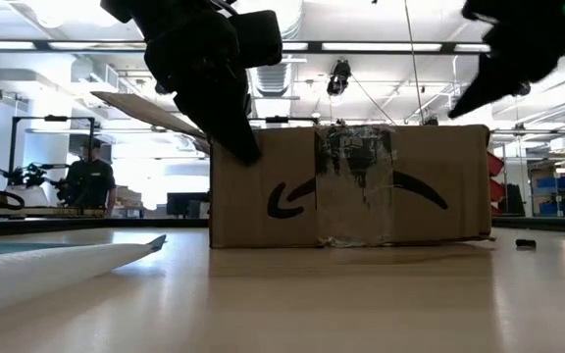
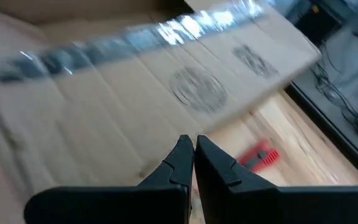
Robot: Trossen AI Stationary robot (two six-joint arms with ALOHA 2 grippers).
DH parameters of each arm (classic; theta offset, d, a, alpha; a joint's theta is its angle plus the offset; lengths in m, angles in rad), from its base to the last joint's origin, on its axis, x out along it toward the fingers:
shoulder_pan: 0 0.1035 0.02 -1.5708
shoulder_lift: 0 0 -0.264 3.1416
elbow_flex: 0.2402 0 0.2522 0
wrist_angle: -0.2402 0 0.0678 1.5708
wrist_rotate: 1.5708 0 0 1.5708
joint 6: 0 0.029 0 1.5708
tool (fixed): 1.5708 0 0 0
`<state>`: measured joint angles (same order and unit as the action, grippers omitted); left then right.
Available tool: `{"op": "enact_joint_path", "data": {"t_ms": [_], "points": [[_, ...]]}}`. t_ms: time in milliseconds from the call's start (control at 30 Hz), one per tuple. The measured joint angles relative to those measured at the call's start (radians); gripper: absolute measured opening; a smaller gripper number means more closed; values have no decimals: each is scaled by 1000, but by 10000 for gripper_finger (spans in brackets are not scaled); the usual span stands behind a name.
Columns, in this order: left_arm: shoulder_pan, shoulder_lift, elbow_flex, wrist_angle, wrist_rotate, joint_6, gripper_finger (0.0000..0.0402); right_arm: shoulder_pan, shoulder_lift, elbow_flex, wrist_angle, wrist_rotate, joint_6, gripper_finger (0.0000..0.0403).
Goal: Unpack boxes
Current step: Break down the box using the red cutter
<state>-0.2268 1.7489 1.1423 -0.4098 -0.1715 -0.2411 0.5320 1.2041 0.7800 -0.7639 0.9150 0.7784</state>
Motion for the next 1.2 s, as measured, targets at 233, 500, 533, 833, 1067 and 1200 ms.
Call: {"op": "enact_joint_path", "data": {"t_ms": [233, 500, 533, 833, 1067, 1200], "points": [[0, 0, 1, 27, -3, 28, 13, 0, 0, 1, 336, 8, -348, 0], [-16, -30, 3, 30, 0, 63, 34, 0, 0, 1, 514, 5, -540, 0], [-21, -37, 3, 16, 6, 57, 39, 0, 0, 1, 521, 4, -546, 0], [-115, -127, 5, -35, 27, 18, 77, 0, 0, 1, 523, 1, -544, 0], [-172, -173, 7, 50, -169, 151, 101, 0, 0, 1, 535, -1, -544, 0], [-172, -173, 7, 77, -247, 212, 113, 0, 0, 1, 535, -2, -545, 0]]}}
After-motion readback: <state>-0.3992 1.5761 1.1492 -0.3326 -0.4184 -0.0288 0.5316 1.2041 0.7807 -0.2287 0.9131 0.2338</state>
